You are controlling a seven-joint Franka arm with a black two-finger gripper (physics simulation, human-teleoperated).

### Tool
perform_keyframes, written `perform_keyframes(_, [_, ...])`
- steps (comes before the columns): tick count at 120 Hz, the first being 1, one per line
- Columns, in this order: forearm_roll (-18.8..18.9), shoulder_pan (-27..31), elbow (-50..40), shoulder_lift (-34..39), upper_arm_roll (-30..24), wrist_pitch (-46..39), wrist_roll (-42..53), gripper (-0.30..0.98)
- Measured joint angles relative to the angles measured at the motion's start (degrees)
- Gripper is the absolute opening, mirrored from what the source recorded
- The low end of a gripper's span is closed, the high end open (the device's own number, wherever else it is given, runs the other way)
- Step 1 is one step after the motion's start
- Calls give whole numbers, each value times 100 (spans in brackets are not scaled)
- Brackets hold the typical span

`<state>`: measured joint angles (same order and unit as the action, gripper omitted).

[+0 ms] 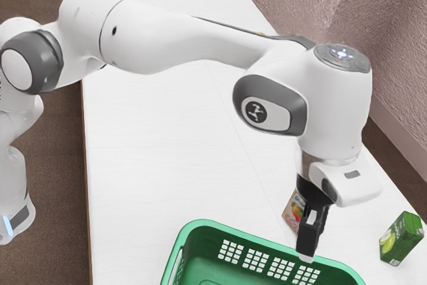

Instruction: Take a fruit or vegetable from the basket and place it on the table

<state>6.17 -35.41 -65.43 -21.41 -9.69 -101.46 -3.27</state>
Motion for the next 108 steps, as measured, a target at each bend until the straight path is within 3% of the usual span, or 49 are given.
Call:
perform_keyframes(36, [31,-223,273,-717,-3,-221,32,69])
perform_keyframes(64, [-191,-185,-1692,544,180,-548,15,69])
perform_keyframes(108, [-298,-308,-2072,757,-15,-794,-15,69])
